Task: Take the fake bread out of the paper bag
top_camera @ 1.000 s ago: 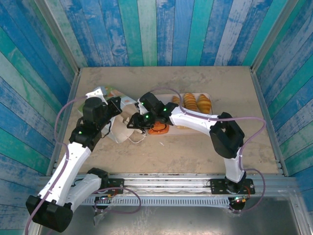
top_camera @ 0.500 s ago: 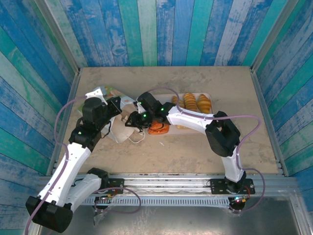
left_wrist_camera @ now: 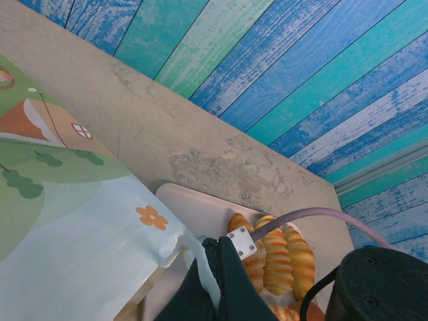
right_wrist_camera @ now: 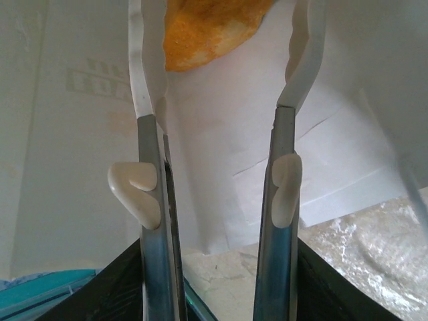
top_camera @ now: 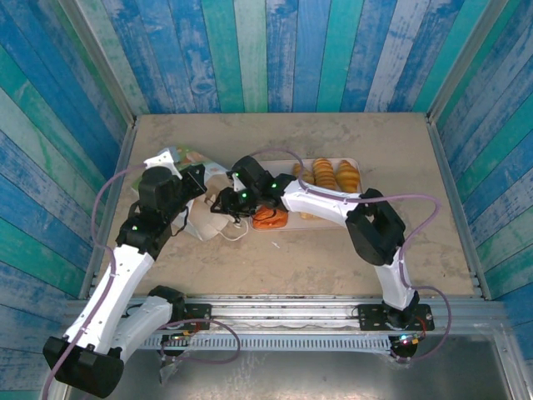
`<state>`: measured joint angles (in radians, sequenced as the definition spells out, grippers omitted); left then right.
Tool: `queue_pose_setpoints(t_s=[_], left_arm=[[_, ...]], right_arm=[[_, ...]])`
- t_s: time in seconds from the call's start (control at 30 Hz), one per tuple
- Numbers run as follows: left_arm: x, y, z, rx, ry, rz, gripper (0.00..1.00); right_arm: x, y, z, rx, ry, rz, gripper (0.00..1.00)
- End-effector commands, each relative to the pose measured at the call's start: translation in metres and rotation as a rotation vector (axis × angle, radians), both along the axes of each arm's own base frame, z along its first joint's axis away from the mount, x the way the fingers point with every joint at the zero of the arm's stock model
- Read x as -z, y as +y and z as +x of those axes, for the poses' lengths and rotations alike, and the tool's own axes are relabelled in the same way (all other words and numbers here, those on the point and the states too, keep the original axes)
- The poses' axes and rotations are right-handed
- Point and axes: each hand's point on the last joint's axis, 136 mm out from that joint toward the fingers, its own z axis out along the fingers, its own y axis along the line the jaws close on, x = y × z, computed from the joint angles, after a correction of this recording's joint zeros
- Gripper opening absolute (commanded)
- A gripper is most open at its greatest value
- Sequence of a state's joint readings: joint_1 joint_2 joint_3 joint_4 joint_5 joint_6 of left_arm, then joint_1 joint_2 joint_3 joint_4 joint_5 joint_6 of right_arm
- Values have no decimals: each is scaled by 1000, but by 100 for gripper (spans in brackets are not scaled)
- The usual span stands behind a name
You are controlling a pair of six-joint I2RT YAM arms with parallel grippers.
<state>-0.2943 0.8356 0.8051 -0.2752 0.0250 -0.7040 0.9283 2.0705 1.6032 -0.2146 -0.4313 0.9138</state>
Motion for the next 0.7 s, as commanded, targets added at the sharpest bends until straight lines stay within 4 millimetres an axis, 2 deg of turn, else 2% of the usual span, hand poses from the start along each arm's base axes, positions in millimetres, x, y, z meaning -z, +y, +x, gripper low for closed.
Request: queue_pose_setpoints(t_s=[0.0,0.2,0.47,0.67], left_arm=[[-15,-2,0,13,-47,-21,0],[-13,-4,2,20,-40,-19,0],[-13,-5,3,21,-37,-20,0],[-15,-5,3,23,-38,-22,0]], right_arm=[[-12,19,7,-3,-19,58,52],[-14,35,9,-23,0,91,53],[-19,40,4,-49,-57,68,51],[-6,39,7,-19,-39,38,54]])
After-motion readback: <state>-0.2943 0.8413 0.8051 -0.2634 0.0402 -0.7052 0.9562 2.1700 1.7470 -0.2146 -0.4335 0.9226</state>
